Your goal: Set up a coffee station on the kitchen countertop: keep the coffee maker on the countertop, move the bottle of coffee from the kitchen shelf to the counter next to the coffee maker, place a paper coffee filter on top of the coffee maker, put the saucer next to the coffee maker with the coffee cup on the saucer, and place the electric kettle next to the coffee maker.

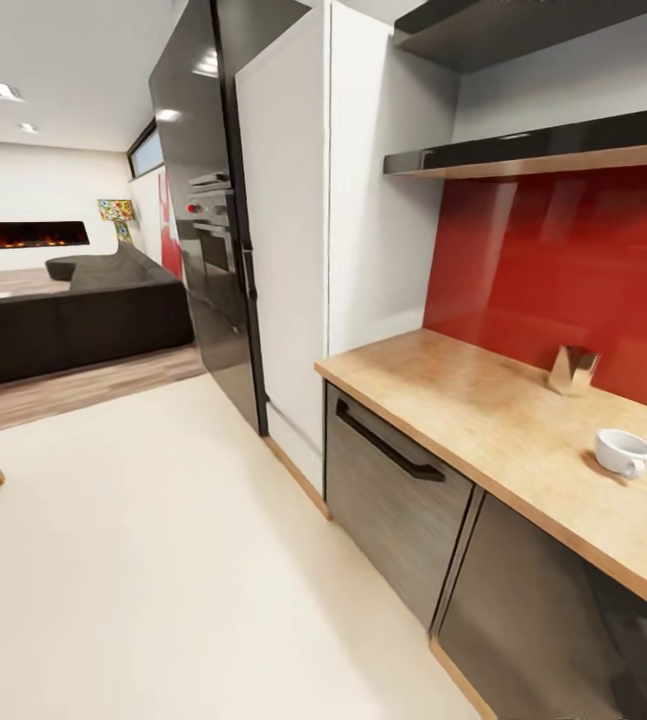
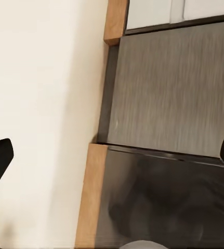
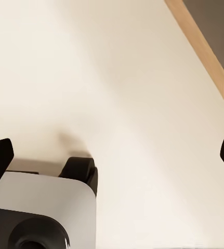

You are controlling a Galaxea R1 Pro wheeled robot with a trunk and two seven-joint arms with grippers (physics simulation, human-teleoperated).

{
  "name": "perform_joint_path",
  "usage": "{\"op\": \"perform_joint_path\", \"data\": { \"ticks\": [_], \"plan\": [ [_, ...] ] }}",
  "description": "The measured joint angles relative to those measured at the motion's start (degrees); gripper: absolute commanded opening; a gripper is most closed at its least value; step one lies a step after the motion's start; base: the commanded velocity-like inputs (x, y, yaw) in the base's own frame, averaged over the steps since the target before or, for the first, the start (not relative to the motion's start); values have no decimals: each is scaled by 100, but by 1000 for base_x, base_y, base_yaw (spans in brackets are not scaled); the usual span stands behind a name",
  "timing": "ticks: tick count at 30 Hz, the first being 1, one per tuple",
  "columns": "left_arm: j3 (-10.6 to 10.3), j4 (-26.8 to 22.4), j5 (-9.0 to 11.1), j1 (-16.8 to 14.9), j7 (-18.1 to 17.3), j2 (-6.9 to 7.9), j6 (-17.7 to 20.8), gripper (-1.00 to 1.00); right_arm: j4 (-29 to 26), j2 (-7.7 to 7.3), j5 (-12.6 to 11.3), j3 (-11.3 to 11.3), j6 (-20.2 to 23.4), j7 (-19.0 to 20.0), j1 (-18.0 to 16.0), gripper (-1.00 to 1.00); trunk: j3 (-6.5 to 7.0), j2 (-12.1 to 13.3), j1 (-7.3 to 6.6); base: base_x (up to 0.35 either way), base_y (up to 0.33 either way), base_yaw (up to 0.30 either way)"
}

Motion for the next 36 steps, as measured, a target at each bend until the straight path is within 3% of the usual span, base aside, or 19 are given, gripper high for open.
{"op": "perform_joint_path", "data": {
  "ticks": [3,8,24,33,34,36],
  "plan": [
    [-3,0,0,0,0,0,0,100,2,-3,-1,0,0,0,0,100,0,0,0,18,14,-57],
    [-9,-9,-10,17,160,-153,-31,100,17,115,13,16,-38,5,140,100,0,0,0,0,0,0],
    [-3,-9,-10,17,162,-153,-31,100,17,115,13,15,-38,5,140,100,0,0,0,0,0,-3],
    [-19,-16,-9,17,450,-208,-197,100,31,105,30,24,-47,18,125,100,0,0,0,0,0,-202],
    [-19,-16,-9,17,690,-209,-200,100,31,105,31,22,-48,19,125,100,0,0,0,0,0,-272],
    [-19,-17,-9,17,710,-210,-204,100,32,105,31,22,-48,19,125,100,0,0,0,0,0,-260]
  ]
}}
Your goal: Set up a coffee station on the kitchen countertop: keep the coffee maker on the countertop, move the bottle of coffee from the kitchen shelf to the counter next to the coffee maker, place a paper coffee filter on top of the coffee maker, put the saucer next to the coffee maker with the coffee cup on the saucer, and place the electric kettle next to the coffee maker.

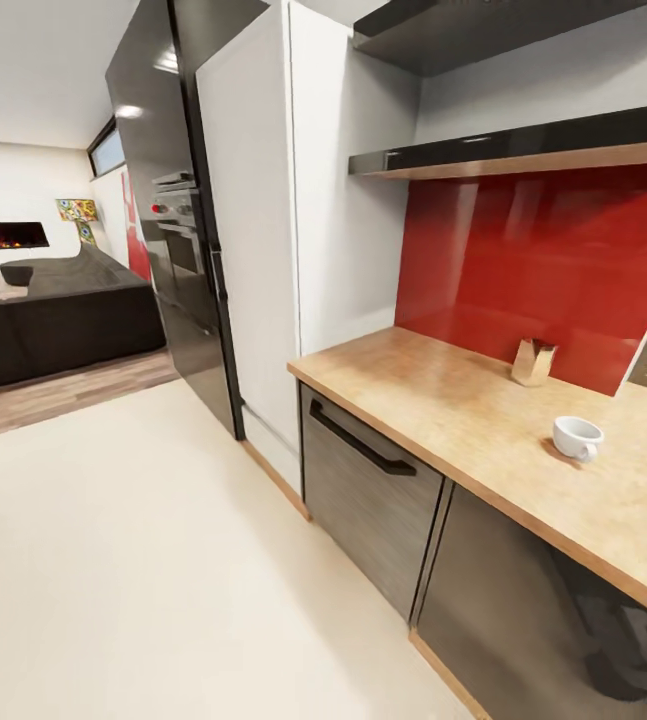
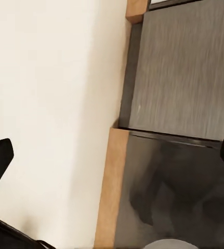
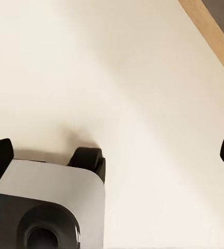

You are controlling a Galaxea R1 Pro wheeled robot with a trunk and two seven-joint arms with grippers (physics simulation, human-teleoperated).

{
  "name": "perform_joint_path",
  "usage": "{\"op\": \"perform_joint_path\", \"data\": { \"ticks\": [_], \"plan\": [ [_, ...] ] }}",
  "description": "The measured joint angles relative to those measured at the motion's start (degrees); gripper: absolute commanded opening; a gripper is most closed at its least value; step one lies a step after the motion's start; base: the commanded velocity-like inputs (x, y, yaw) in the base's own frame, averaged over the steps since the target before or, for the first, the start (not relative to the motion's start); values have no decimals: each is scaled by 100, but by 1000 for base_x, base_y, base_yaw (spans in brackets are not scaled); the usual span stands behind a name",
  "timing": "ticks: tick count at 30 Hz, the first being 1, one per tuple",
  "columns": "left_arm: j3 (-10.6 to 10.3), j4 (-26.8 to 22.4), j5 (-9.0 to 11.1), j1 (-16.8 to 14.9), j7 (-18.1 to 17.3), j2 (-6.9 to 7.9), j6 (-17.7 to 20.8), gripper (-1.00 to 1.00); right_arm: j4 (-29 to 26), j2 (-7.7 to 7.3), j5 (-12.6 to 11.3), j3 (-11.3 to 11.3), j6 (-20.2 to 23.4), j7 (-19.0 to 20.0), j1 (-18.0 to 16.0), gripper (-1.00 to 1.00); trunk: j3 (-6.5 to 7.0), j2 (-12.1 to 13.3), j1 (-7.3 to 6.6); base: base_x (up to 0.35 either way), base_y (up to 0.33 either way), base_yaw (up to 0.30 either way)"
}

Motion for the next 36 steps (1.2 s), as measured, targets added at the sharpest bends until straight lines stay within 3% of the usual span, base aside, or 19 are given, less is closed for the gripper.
{"op": "perform_joint_path", "data": {
  "ticks": [24,36],
  "plan": [
    [-9,-1,0,1,16,-1,-3,100,0,1,0,-6,0,0,0,100,0,0,-2,232,155,-34],
    [-7,-2,0,0,18,-1,-3,100,0,0,1,-2,0,0,0,100,0,0,0,40,38,-230]
  ]
}}
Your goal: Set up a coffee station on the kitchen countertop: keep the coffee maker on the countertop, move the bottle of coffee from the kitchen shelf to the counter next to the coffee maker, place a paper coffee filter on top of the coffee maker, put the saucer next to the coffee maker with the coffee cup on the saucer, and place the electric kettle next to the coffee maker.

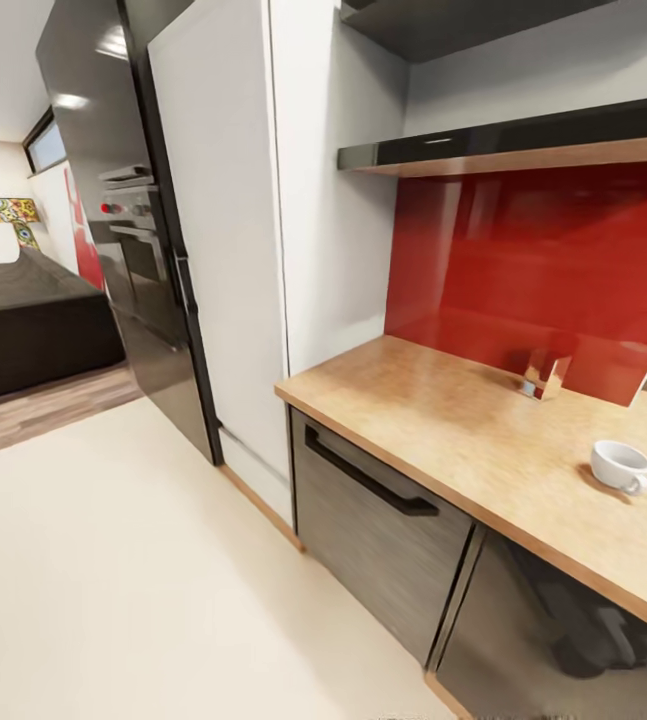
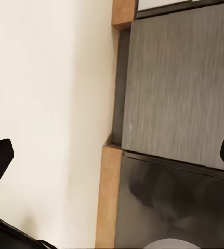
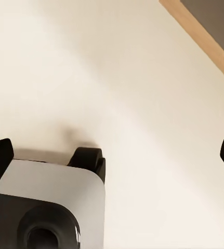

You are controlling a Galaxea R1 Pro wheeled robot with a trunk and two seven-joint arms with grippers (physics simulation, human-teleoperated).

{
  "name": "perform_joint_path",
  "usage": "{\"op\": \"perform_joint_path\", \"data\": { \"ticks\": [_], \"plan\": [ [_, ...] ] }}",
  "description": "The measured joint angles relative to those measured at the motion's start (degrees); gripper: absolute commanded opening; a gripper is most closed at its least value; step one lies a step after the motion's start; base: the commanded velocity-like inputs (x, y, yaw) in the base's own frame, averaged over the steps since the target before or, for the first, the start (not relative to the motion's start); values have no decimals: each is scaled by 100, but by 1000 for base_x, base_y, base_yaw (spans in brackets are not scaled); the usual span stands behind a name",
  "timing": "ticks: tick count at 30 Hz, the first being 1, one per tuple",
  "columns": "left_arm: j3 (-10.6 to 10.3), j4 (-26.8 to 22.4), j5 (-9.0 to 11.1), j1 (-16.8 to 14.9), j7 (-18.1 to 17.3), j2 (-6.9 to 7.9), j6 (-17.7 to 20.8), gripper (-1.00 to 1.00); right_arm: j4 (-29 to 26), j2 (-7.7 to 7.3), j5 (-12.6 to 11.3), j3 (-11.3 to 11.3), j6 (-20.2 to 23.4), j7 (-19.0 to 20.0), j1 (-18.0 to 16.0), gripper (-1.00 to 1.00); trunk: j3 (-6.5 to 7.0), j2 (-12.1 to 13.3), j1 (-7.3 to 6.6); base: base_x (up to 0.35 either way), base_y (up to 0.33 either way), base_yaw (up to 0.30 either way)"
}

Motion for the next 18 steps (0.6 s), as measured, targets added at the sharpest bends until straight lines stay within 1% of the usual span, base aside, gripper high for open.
{"op": "perform_joint_path", "data": {
  "ticks": [12,15,18],
  "plan": [
    [0,1,0,0,0,0,0,100,0,0,0,-4,0,0,0,100,0,0,0,1,1,-273],
    [-6,1,0,1,-1,0,0,100,0,0,0,-3,1,0,0,100,0,0,-1,69,62,-137],
    [-8,0,0,1,-1,0,0,100,0,0,0,-2,1,-5,0,100,0,0,-2,177,155,-48]
  ]
}}
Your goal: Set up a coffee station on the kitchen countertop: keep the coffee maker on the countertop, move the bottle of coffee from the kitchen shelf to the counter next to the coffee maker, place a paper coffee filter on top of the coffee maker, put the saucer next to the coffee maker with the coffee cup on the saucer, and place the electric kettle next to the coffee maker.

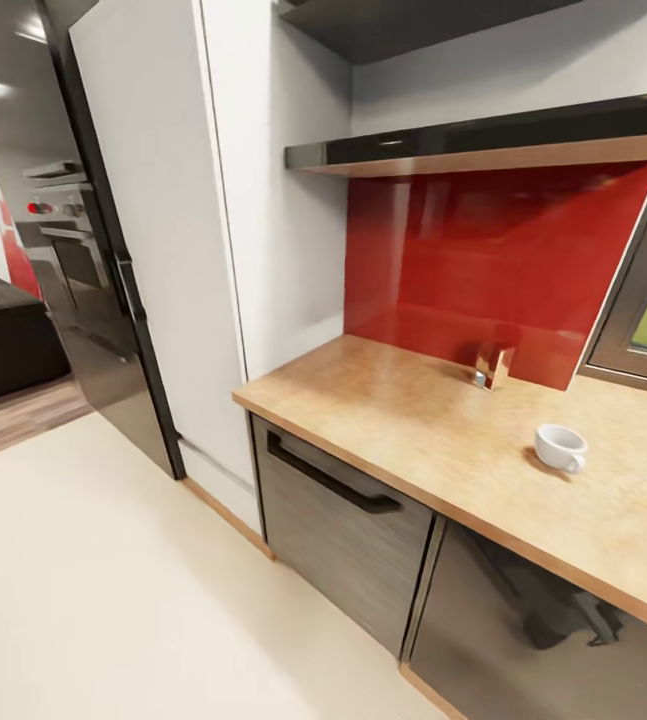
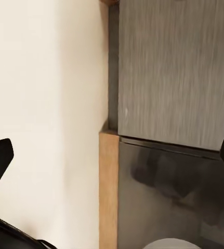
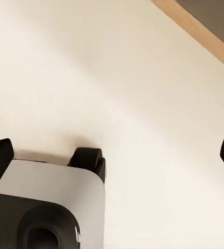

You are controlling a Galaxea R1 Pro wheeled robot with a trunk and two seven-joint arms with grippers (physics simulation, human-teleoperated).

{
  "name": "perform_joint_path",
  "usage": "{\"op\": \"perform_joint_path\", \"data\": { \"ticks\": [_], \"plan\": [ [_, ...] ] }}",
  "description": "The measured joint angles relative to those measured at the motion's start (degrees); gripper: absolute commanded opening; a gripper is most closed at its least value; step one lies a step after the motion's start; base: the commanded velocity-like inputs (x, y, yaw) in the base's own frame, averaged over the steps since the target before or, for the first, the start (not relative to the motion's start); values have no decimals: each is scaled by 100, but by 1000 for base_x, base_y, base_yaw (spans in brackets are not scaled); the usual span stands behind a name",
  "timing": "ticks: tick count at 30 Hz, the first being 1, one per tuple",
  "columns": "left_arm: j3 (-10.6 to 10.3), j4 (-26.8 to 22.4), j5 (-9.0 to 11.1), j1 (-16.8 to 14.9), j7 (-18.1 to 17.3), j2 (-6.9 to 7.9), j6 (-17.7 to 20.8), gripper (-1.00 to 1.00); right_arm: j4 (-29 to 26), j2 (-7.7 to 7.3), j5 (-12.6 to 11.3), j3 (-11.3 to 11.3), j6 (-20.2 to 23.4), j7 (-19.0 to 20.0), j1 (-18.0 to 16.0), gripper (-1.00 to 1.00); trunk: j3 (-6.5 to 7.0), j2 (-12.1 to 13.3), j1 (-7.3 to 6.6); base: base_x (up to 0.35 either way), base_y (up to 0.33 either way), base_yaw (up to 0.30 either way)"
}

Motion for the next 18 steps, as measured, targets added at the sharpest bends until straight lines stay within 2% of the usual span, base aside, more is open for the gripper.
{"op": "perform_joint_path", "data": {
  "ticks": [12,18],
  "plan": [
    [-1,-1,0,0,-1,0,0,100,0,0,0,0,0,-1,3,100,0,0,-1,236,210,-7],
    [-1,-1,0,0,-1,0,0,100,0,0,0,-1,0,4,8,100,0,0,1,121,277,0]
  ]
}}
